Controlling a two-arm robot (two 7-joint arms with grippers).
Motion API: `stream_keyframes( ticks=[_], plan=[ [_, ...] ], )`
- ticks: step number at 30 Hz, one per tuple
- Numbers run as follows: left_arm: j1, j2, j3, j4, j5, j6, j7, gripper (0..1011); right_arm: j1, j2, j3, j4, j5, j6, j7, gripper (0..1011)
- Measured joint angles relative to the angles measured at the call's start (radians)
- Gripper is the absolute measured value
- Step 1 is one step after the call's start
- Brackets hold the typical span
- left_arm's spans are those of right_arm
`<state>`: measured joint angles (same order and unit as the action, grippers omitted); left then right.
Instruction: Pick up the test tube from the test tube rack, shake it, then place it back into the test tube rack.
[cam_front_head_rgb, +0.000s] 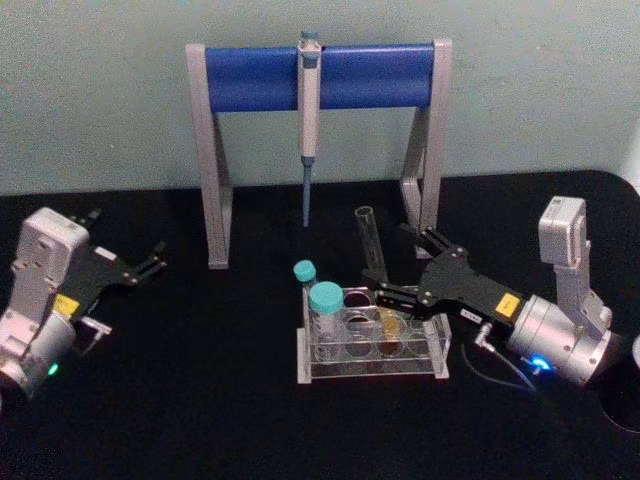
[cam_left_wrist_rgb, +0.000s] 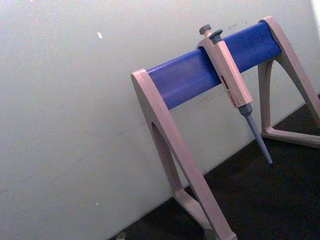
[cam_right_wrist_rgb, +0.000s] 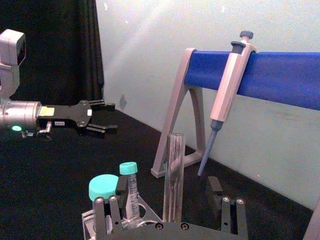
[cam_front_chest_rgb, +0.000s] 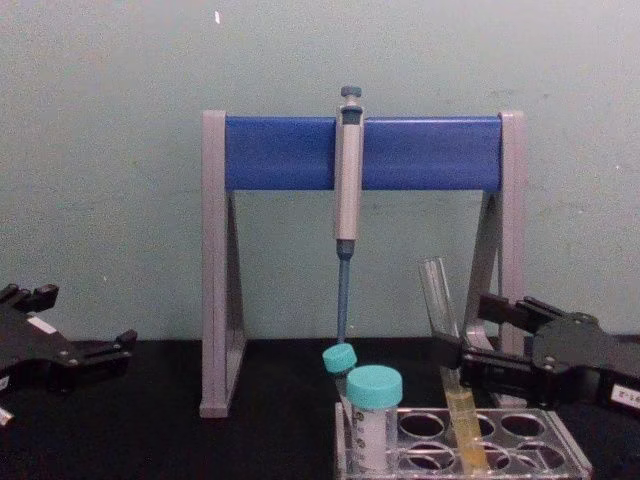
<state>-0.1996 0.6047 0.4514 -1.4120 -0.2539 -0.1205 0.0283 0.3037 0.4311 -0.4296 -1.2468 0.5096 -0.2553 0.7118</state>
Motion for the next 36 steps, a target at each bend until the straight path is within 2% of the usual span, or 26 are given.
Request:
stream_keyframes(
  ticks=[5, 10, 13, 14, 15, 16, 17, 20, 21, 24, 26, 27, 30, 36],
  plan=[
    [0.0, 0.0, 0.0, 0.0, 0.0, 0.0, 0.0, 1001, -0.009, 0.001, 0.004, -0.019, -0.014, -0.023, -0.012, 1000],
    [0.0, 0.0, 0.0, 0.0, 0.0, 0.0, 0.0, 1002, -0.043, 0.002, 0.042, -0.079, -0.007, -0.061, -0.049, 1000],
    [0.0, 0.0, 0.0, 0.0, 0.0, 0.0, 0.0, 1001, -0.073, -0.007, 0.084, -0.13, -0.007, -0.08, -0.11, 1000],
    [0.0, 0.0, 0.0, 0.0, 0.0, 0.0, 0.0, 1001, -0.089, -0.015, 0.107, -0.157, -0.014, -0.083, -0.156, 1000],
    [0.0, 0.0, 0.0, 0.0, 0.0, 0.0, 0.0, 1001, -0.089, -0.015, 0.107, -0.157, -0.014, -0.083, -0.156, 1000],
    [0.0, 0.0, 0.0, 0.0, 0.0, 0.0, 0.0, 1001, -0.104, -0.023, 0.129, -0.18, -0.027, -0.083, -0.208, 1000],
    [0.0, 0.0, 0.0, 0.0, 0.0, 0.0, 0.0, 1001, -0.118, -0.033, 0.15, -0.202, -0.051, -0.076, -0.271, 1000],
    [0.0, 0.0, 0.0, 0.0, 0.0, 0.0, 0.0, 1001, -0.135, -0.047, 0.173, -0.225, -0.108, -0.054, -0.368, 1000],
    [0.0, 0.0, 0.0, 0.0, 0.0, 0.0, 0.0, 1001, -0.14, -0.053, 0.181, -0.229, -0.143, -0.033, -0.419, 1000],
    [0.0, 0.0, 0.0, 0.0, 0.0, 0.0, 0.0, 1001, -0.143, -0.066, 0.189, -0.225, -0.2, 0.014, -0.498, 1000],
    [0.0, 0.0, 0.0, 0.0, 0.0, 0.0, 0.0, 1001, -0.141, -0.083, 0.192, -0.199, -0.253, 0.08, -0.569, 1000],
    [0.0, 0.0, 0.0, 0.0, 0.0, 0.0, 0.0, 1001, -0.141, -0.083, 0.192, -0.199, -0.253, 0.08, -0.569, 1000],
    [0.0, 0.0, 0.0, 0.0, 0.0, 0.0, 0.0, 1002, -0.134, -0.101, 0.189, -0.152, -0.294, 0.154, -0.618, 1000],
    [0.0, 0.0, 0.0, 0.0, 0.0, 0.0, 0.0, 1001, -0.133, -0.118, 0.192, -0.107, -0.314, 0.209, -0.636, 1000]
  ],
)
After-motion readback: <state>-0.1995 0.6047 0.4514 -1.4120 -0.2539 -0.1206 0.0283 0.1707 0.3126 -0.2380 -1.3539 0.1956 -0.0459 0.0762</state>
